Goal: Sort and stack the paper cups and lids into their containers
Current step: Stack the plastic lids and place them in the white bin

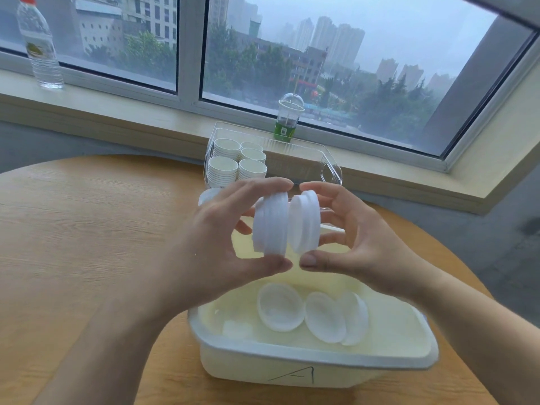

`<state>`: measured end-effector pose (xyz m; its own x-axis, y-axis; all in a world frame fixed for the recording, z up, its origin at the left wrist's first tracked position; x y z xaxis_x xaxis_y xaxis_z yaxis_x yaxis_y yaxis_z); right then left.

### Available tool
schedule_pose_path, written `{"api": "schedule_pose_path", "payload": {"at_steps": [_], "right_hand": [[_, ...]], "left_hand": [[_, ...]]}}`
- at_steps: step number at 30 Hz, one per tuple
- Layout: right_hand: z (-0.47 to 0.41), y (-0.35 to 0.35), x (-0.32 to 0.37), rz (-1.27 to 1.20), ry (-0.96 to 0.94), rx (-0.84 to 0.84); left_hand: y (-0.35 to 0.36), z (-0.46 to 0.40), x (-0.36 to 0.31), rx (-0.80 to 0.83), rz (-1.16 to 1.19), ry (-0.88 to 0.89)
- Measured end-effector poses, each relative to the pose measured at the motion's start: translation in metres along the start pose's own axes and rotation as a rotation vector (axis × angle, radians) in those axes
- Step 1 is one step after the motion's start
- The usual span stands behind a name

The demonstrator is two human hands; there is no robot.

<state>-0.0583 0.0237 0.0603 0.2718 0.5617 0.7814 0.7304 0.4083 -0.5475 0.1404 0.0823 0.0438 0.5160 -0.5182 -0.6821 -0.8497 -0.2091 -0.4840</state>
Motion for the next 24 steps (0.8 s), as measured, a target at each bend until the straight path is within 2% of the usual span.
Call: {"api": "schedule_pose_path", "payload": {"at_steps": [24], "right_hand": [[-0.004,0.019,0.013,0.005,-0.031,-0.012]], "left_hand": [[0.006,0.001,-0.006,0.041,-0.028,0.08]]}}
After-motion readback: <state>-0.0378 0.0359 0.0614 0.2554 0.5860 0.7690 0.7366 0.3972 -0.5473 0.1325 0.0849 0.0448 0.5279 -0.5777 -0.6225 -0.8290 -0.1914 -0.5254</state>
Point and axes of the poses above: each hand's wrist, its own z-axis away from the middle knuckle, its own y-axis out of the palm, x = y × z, the point moved 6 cm from there along -z, towards the middle knuckle, and after that the axes turned 5 degrees about -y, right-handed, at the moved point
